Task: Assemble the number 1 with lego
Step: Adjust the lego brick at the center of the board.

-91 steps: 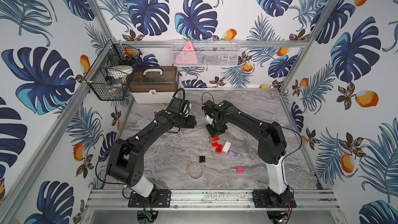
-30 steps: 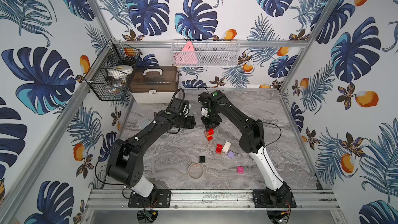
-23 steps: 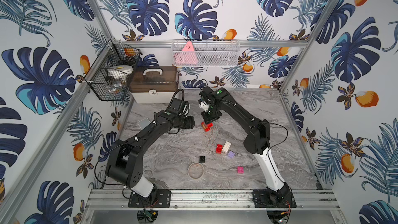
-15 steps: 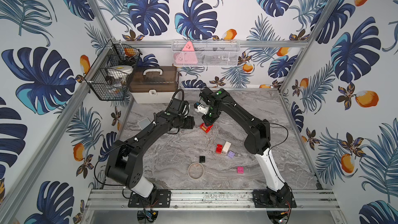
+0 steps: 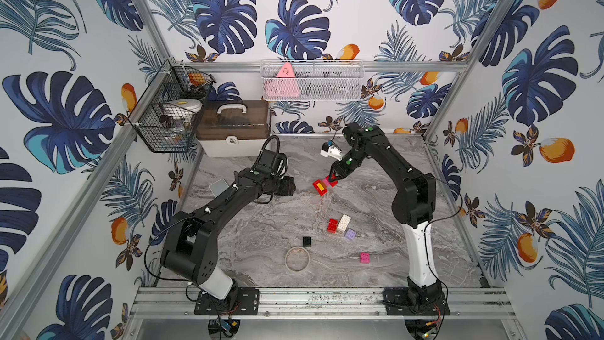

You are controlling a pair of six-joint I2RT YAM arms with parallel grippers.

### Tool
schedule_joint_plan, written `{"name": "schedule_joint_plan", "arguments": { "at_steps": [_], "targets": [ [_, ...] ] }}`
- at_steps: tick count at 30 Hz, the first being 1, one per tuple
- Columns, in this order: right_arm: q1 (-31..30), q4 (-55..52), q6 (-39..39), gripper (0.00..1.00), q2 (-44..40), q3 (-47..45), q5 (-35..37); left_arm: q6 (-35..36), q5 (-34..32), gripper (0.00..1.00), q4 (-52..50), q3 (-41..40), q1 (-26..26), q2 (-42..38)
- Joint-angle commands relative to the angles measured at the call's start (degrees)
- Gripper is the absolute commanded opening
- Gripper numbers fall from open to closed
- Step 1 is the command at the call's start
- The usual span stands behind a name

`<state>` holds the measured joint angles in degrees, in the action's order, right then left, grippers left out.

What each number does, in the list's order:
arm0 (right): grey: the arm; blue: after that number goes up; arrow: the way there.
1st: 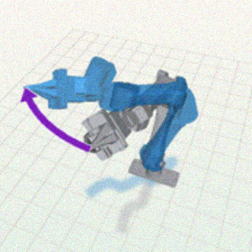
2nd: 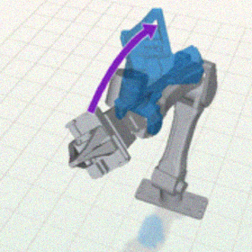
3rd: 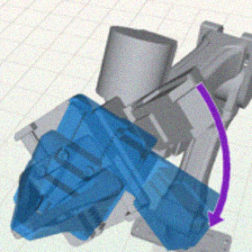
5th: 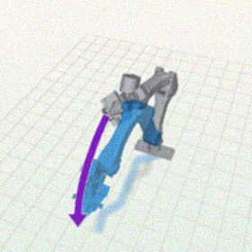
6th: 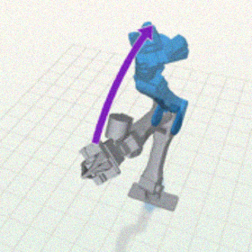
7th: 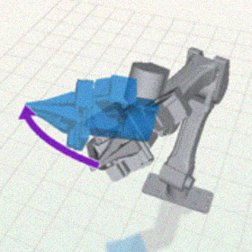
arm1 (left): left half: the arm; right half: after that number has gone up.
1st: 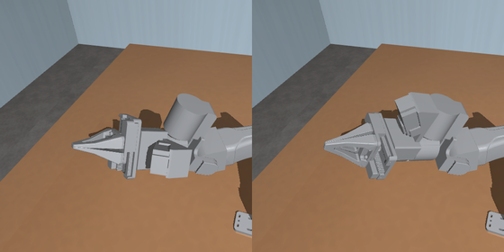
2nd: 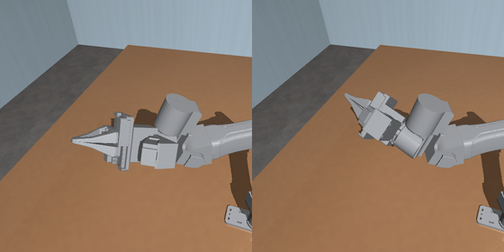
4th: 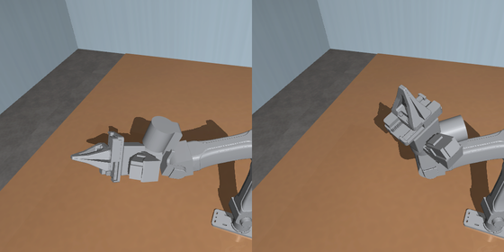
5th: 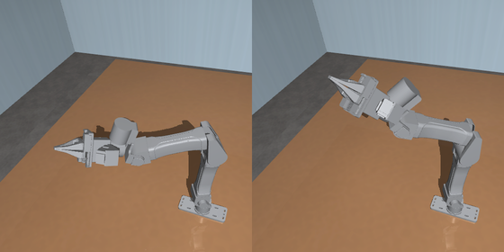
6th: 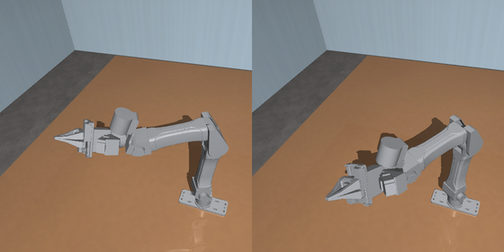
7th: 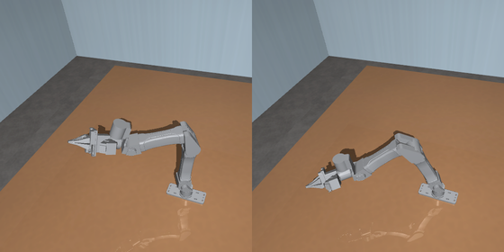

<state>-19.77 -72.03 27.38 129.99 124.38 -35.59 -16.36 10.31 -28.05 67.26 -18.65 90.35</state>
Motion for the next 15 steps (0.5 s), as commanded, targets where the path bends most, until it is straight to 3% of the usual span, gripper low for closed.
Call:
{"name": "schedule_joint_plan", "arguments": {
  "at_steps": [1,5,10,15],
  "targets": [
    [5.03,4.95,-4.68,0.05,2.33,-1.39,-22.48,1.07,-0.37,0.62,0.43,0.2,0.02,-0.02],
    [10.48,10.89,-11.47,0.06,5.46,-4.99,-30.58,1.24,-0.55,0.62,0.29,0.28,0.03,0.34],
    [12.88,27.22,-23.4,0.11,3.54,-16.51,-30.32,1.33,-0.59,0.62,0.31,0.35,0.03,0.92],
    [14.14,28.97,-25.32,0.12,5.63,-19.01,-28.87,1.41,-0.46,0.61,0.1,0.57,-0.07,1.68]
  ]
}}
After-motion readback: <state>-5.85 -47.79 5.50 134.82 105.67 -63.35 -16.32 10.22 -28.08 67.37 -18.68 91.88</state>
